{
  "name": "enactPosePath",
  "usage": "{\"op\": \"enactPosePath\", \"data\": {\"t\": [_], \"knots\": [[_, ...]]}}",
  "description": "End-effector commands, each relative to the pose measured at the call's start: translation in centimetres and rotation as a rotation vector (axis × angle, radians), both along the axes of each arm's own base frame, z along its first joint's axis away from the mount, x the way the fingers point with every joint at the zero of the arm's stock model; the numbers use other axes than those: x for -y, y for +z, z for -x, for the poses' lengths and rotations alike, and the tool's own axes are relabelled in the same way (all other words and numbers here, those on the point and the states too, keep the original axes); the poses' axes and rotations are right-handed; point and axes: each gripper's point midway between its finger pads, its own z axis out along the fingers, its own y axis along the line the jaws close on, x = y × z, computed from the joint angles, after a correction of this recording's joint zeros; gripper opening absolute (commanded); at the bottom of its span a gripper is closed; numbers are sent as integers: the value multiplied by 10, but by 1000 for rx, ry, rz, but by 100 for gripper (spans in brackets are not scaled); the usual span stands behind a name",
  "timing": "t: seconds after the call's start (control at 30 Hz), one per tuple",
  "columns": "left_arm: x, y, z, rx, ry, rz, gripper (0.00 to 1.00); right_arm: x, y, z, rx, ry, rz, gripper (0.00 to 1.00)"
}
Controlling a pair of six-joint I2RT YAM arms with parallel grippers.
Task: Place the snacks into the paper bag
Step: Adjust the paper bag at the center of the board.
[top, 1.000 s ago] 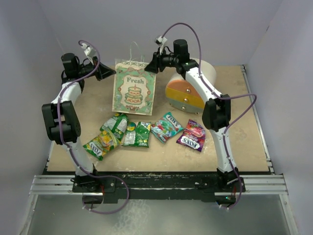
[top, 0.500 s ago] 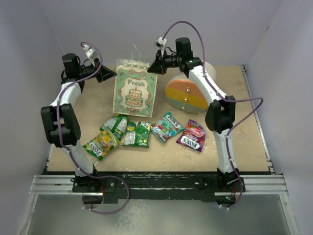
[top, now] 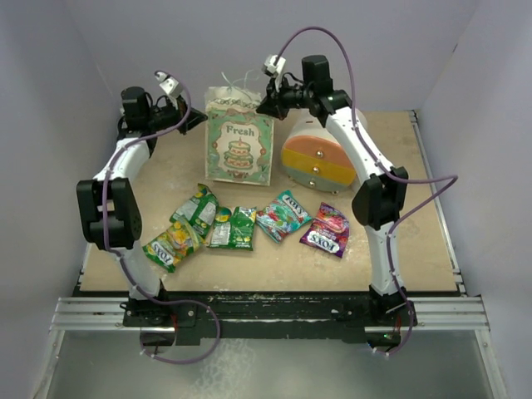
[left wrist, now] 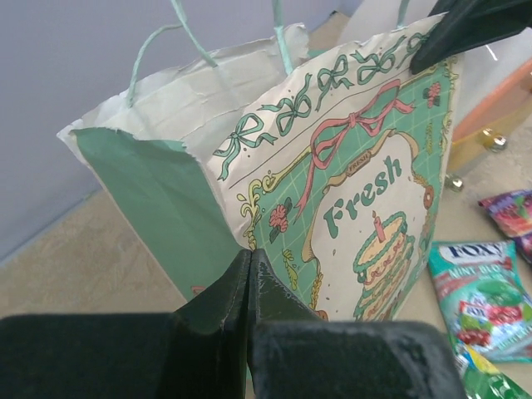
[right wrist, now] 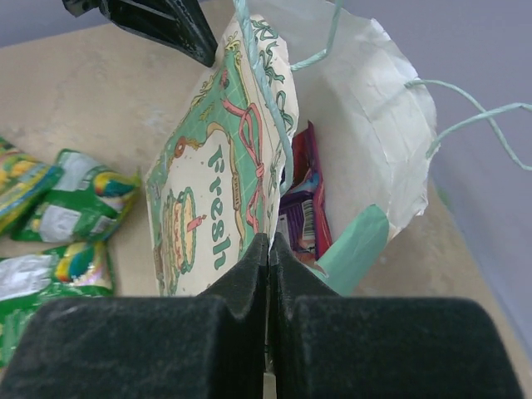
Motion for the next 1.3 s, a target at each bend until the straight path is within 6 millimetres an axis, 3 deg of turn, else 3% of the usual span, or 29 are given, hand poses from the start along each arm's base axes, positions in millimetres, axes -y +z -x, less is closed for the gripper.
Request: {"op": "enactPosePath", "data": {"t": [0.0,0.13,0.23,0.43,0.53,0.8,1.0,1.17,1.27], "knots": [[17,34,-32,169,37,-22,0,7,61,-17,272,-53,13,0],[17,29,-49,181,81,-27,0,10,64,-23,335,-72,56,0],[12,18,-49,189,109,-52,0,5,54,-16,357,-52,108,0],[10,-7,-26,189,103,-108,0,-12,16,9,353,4,226,0],[9,-7,-14,198,97,-128,2,-16,5,27,336,33,259,0],[5,-12,19,152,96,-157,29,-23,-14,74,261,87,292,0],[-6,8,49,147,92,-155,48,-18,-25,97,218,101,301,1],[-25,22,73,117,142,-198,66,-13,-34,113,193,111,303,4],[-39,33,78,75,190,-172,74,-10,-36,122,182,117,301,6]]}}
